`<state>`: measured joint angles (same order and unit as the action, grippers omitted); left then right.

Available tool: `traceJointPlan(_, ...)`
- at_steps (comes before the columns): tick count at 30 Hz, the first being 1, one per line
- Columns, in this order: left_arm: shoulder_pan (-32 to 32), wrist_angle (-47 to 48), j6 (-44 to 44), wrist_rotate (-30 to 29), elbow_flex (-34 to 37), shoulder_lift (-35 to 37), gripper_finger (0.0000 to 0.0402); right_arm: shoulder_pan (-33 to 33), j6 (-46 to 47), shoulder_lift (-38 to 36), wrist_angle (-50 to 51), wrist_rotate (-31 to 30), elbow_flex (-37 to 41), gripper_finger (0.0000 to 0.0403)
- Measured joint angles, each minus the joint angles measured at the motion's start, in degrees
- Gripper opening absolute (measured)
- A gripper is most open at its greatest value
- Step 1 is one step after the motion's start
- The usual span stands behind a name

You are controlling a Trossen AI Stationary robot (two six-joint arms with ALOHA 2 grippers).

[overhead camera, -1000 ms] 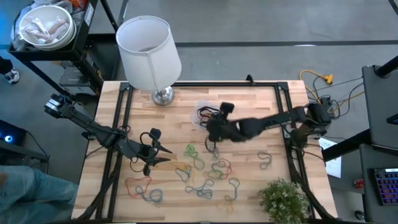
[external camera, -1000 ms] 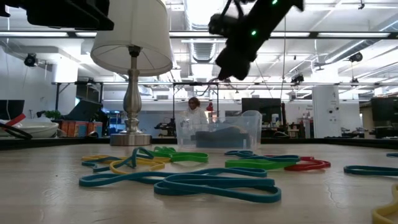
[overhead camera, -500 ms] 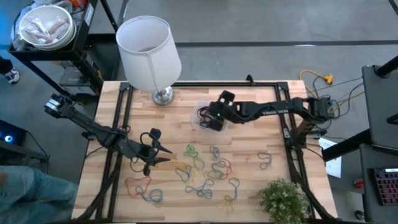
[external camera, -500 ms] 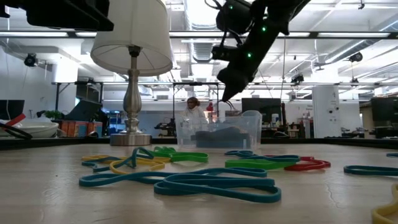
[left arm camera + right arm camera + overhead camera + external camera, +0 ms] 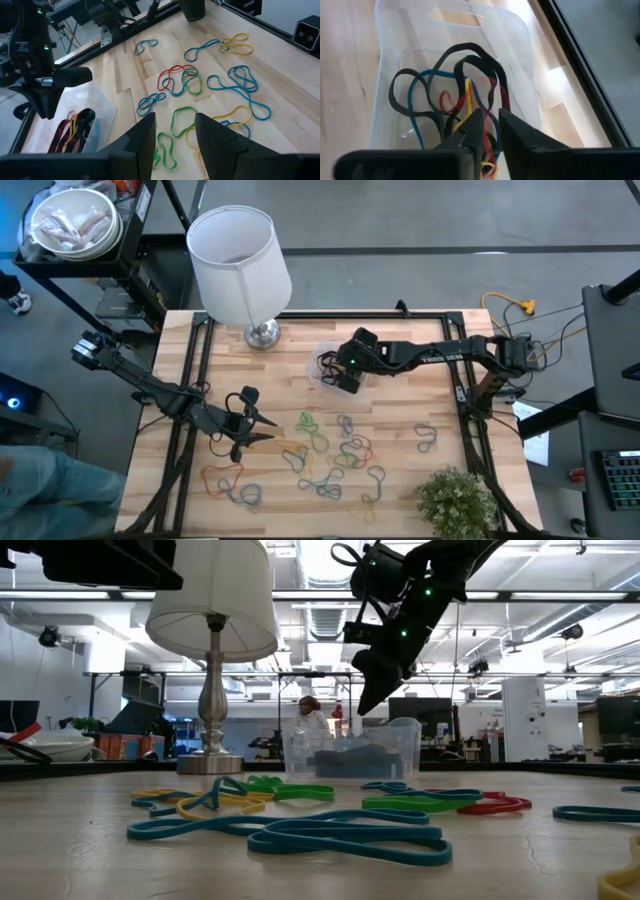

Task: Pick and place rubber bands into bin
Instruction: Put the red rubber bands into the bin

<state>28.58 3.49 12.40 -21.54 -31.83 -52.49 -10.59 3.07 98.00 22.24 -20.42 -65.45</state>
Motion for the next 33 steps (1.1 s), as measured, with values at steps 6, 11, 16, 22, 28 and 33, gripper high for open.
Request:
traceJointPlan(6,0.01,0.15,-0.12,0.01,0.43,0.0,0.0123,0.14,-0.04,-0.01,0.06,-0.02,-0.15,0.0129)
traceJointPlan(11,0.0,4.3,-3.61,0.15,1.89,0.0,0.0123,2.04,-2.67,-1.19,0.79,4.76,-0.46,0.0159)
traceJointPlan(16,0.0,10.25,-12.73,0.86,2.89,0.0,0.0123,6.71,-3.51,-3.39,1.76,7.3,-0.48,0.0163)
traceJointPlan(22,0.02,13.21,-20.6,3.7,4.57,-0.83,0.0123,14.78,-5.2,-5.28,1.77,7.47,-0.48,0.0151)
traceJointPlan(28,0.99,17.67,-28.06,9.97,3.86,-5.5,0.0123,22.94,-4.77,-6.01,1.6,7.41,-0.52,0.0139)
traceJointPlan(33,3.93,20.47,-34.92,13.77,2.1,-12.21,0.0123,28.69,-2.8,-6.01,1.44,6.99,-0.45,0.013)
